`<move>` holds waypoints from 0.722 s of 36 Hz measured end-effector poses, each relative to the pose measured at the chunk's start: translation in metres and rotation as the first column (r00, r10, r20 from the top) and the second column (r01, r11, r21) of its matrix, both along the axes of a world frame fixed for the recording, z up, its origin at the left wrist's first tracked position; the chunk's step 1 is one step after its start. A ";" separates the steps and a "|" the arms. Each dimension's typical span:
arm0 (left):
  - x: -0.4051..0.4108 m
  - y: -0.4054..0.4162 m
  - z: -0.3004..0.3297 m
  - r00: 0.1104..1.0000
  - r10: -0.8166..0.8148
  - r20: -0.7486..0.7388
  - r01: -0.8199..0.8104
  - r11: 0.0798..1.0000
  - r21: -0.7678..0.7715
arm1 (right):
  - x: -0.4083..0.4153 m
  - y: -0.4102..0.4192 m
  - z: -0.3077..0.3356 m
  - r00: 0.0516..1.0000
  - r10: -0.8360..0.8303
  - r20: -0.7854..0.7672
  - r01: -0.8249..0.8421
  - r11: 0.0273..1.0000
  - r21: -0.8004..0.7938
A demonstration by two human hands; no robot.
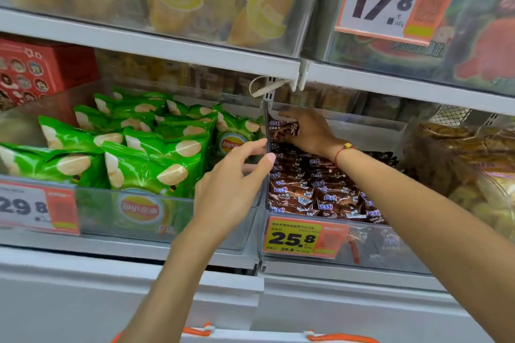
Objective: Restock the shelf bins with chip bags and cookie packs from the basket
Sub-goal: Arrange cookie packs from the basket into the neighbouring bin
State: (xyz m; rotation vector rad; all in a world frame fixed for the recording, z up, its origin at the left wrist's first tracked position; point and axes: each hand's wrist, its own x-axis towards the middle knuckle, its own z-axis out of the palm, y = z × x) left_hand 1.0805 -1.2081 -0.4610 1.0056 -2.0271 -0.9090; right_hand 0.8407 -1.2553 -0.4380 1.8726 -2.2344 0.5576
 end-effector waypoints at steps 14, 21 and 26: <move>-0.001 0.022 0.001 0.987 0.127 -0.096 -0.136 0.986 -0.094 | 0.078 0.158 0.010 0.976 0.115 0.184 -0.102 0.992 -0.076; 0.020 0.039 -0.001 0.963 0.140 -0.230 -0.189 0.960 -0.207 | 0.125 0.217 -0.020 0.950 0.187 0.251 -0.182 0.982 -0.043; 0.066 0.083 -0.043 0.983 0.108 -0.147 -0.126 0.985 -0.119 | 0.149 0.248 -0.075 0.922 0.163 0.350 -0.206 0.975 0.089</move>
